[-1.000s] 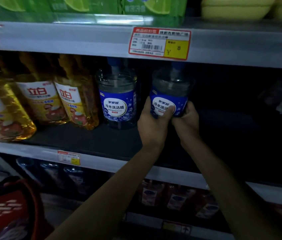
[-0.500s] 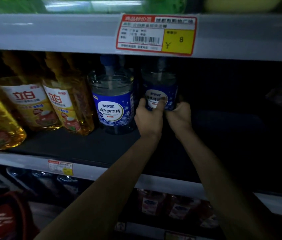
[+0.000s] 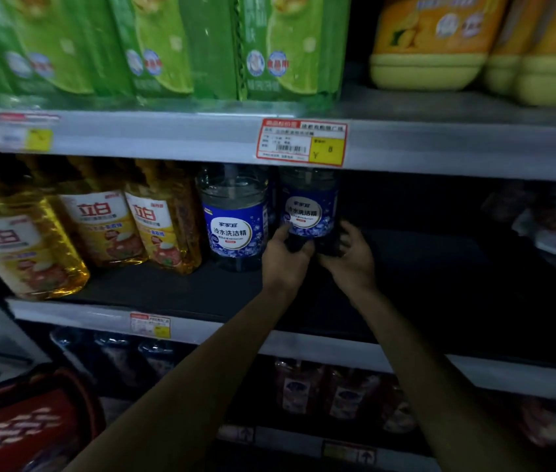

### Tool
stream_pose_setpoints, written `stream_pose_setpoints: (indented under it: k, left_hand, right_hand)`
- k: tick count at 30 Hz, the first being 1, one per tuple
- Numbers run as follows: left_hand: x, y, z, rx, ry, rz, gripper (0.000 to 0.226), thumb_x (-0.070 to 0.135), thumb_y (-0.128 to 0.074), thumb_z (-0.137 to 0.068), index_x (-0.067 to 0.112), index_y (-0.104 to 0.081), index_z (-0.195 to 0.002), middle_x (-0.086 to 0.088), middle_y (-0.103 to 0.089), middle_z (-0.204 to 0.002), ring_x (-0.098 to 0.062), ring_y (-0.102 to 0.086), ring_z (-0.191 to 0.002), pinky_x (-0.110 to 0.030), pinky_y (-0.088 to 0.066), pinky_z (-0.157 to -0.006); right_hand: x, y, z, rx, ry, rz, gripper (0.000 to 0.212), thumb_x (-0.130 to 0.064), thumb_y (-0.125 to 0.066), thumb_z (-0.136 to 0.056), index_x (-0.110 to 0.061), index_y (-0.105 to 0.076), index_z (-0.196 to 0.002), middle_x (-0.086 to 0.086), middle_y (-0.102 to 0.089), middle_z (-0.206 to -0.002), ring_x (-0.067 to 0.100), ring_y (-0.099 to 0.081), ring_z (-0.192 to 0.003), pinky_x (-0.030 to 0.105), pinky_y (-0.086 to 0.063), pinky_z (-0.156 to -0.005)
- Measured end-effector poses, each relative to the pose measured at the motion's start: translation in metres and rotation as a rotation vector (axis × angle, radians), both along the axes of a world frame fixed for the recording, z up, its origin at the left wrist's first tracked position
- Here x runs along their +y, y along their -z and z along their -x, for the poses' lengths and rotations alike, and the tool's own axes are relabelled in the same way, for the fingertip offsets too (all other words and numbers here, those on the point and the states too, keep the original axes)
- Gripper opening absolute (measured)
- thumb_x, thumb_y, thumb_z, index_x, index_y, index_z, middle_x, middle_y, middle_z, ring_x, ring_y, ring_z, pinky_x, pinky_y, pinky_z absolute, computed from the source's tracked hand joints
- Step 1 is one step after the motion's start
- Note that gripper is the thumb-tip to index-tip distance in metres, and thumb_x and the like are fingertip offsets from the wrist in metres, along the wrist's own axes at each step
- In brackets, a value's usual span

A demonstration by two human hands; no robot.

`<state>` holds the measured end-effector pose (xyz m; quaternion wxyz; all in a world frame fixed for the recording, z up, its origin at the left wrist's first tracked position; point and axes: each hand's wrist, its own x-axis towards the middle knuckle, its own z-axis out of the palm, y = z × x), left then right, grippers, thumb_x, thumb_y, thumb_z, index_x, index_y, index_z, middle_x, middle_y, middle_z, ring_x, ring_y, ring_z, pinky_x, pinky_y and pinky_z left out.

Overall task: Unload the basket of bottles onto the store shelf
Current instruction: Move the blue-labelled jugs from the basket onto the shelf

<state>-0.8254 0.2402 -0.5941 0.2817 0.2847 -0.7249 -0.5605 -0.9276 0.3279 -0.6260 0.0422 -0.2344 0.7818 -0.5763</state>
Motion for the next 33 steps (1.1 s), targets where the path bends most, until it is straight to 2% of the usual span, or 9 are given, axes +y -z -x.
stream_pose_setpoints:
  k: [3, 8, 14, 17, 20, 23, 25, 29, 33]
  left_hand:
    - [0.002, -0.010, -0.029, -0.086, 0.099, 0.099, 0.059, 0.014, -0.070, -0.097, 0.015, -0.048, -0.151, -0.004, -0.061, -0.139, -0.018, -0.056, -0.130, -0.021, -0.043, -0.097]
    - [-0.002, -0.032, -0.093, -0.212, 0.268, 0.408, 0.048, 0.013, -0.069, -0.094, 0.019, -0.057, -0.141, 0.001, -0.066, -0.130, -0.023, -0.061, -0.123, -0.033, -0.052, -0.099]
    - [-0.015, -0.055, -0.175, -0.492, 0.271, 0.841, 0.078, 0.052, -0.062, -0.089, 0.036, -0.030, -0.159, 0.003, -0.037, -0.160, -0.026, -0.043, -0.142, -0.043, -0.049, -0.104]
    - [-0.024, -0.067, -0.220, -0.583, 0.237, 1.002, 0.084, 0.055, -0.061, -0.093, 0.035, -0.020, -0.163, 0.002, -0.022, -0.169, -0.026, -0.024, -0.155, -0.047, -0.032, -0.119]
    - [-0.042, -0.072, -0.270, -0.680, 0.226, 1.030, 0.090, 0.073, -0.045, -0.090, 0.036, -0.010, -0.164, 0.001, -0.009, -0.174, -0.025, -0.007, -0.160, -0.053, -0.018, -0.127]
    - [-0.061, -0.073, -0.326, -0.746, 0.181, 1.054, 0.091, 0.075, -0.041, -0.089, 0.037, -0.008, -0.165, 0.002, -0.008, -0.174, -0.023, -0.004, -0.160, -0.054, -0.020, -0.125]
    - [-0.072, -0.075, -0.366, -0.809, 0.159, 1.037, 0.090, 0.074, -0.044, -0.091, 0.038, -0.006, -0.164, 0.000, -0.007, -0.174, -0.025, -0.007, -0.160, -0.053, -0.019, -0.126]
    - [-0.092, -0.064, -0.446, -0.897, 0.111, 0.962, 0.100, 0.081, -0.023, -0.075, 0.038, -0.012, -0.164, 0.001, -0.015, -0.173, -0.025, -0.016, -0.159, -0.048, -0.022, -0.126]
    - [-0.103, -0.028, -0.510, -0.924, 0.049, 0.867, 0.094, 0.076, -0.038, -0.077, 0.035, -0.029, -0.161, -0.003, -0.036, -0.165, -0.029, -0.037, -0.150, -0.047, -0.034, -0.119]
  right_hand:
    - [0.014, -0.011, -0.022, 0.018, -0.023, -0.097, 0.068, -0.015, -0.084, -0.079, -0.023, -0.054, -0.140, 0.003, -0.067, -0.124, 0.023, -0.065, -0.113, 0.031, -0.052, -0.094]
    - [0.041, -0.037, -0.069, 0.124, -0.117, -0.256, 0.076, -0.027, -0.085, -0.081, -0.023, -0.048, -0.148, 0.003, -0.063, -0.136, 0.024, -0.060, -0.125, 0.034, -0.049, -0.101]
    - [0.047, -0.063, -0.126, 0.397, -0.232, -0.535, 0.097, -0.054, -0.077, -0.084, -0.027, -0.025, -0.161, 0.005, -0.020, -0.168, 0.030, -0.024, -0.153, 0.045, -0.032, -0.120]
    - [0.040, -0.082, -0.162, 0.538, -0.311, -0.660, 0.101, -0.067, -0.067, -0.085, -0.029, -0.015, -0.163, 0.006, -0.003, -0.172, 0.032, -0.001, -0.158, 0.052, -0.010, -0.126]
    - [0.028, -0.103, -0.203, 0.573, -0.421, -0.724, 0.104, -0.076, -0.057, -0.086, -0.032, -0.004, -0.164, 0.005, 0.009, -0.172, 0.031, 0.011, -0.158, 0.052, 0.003, -0.127]
    - [0.013, -0.115, -0.243, 0.598, -0.548, -0.713, 0.103, -0.079, -0.052, -0.087, -0.035, 0.003, -0.163, 0.001, 0.015, -0.171, 0.028, 0.014, -0.157, 0.051, 0.006, -0.125]
    - [-0.001, -0.116, -0.267, 0.618, -0.606, -0.689, 0.102, -0.076, -0.055, -0.088, -0.036, 0.002, -0.163, -0.003, 0.015, -0.171, 0.027, 0.013, -0.157, 0.050, 0.002, -0.126]
    - [-0.032, -0.104, -0.312, 0.593, -0.756, -0.736, 0.102, -0.072, -0.059, -0.088, -0.035, -0.001, -0.163, -0.001, 0.012, -0.171, 0.028, 0.013, -0.157, 0.053, -0.002, -0.127]
    - [-0.056, -0.073, -0.362, 0.651, -0.882, -0.809, 0.102, -0.069, -0.062, -0.088, -0.032, -0.004, -0.164, 0.002, 0.003, -0.172, 0.030, 0.003, -0.158, 0.052, -0.012, -0.127]
